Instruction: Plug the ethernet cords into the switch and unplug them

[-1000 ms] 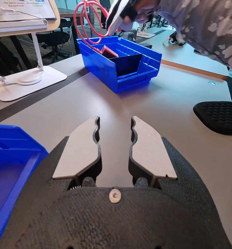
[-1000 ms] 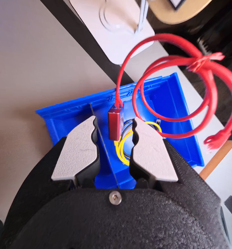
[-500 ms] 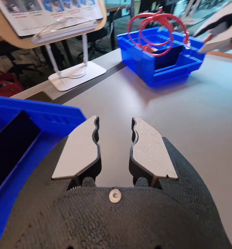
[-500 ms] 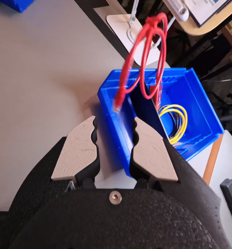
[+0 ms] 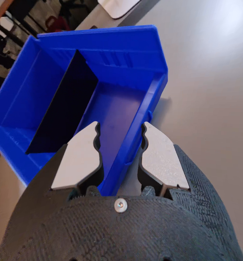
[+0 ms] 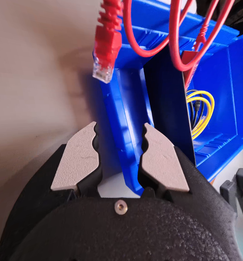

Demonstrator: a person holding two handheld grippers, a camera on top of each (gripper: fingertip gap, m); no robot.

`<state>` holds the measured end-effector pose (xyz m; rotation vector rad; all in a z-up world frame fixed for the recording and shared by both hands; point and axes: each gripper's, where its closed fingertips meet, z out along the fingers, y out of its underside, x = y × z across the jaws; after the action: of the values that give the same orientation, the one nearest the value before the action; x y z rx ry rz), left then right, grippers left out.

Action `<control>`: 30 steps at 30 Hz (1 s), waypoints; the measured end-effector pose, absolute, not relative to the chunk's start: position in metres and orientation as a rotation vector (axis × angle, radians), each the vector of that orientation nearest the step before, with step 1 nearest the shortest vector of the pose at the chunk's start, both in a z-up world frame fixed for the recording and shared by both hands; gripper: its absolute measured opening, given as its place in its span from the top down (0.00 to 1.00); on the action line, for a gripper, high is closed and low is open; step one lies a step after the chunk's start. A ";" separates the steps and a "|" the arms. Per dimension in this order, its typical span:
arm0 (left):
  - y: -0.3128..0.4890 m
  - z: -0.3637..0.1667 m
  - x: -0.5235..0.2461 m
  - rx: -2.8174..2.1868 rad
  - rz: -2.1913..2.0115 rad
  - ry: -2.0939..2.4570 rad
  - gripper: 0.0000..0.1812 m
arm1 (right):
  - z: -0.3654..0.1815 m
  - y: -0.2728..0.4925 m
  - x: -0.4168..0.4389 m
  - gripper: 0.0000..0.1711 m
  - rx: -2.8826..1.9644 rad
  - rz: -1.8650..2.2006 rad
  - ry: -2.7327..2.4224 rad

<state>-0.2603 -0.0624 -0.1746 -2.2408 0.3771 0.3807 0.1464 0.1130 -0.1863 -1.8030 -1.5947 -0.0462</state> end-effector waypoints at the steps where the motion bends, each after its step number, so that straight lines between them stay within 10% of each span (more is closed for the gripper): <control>1: -0.059 -0.176 -0.258 -2.256 0.372 0.396 0.69 | -0.189 0.117 0.144 0.66 -1.800 -0.067 -1.613; 11: -0.046 -0.230 -0.242 -2.566 0.225 0.650 0.80 | -0.219 0.126 0.129 0.83 -1.796 -0.112 -1.815; 30: -0.014 -0.228 -0.091 -2.261 0.168 1.262 0.83 | -0.217 0.006 0.111 0.83 -1.407 -0.043 -2.013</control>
<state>-0.0908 -0.0138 -0.2284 -2.2607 1.2618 0.1679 0.1113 0.0056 -0.2174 -1.4074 -2.0131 -0.0427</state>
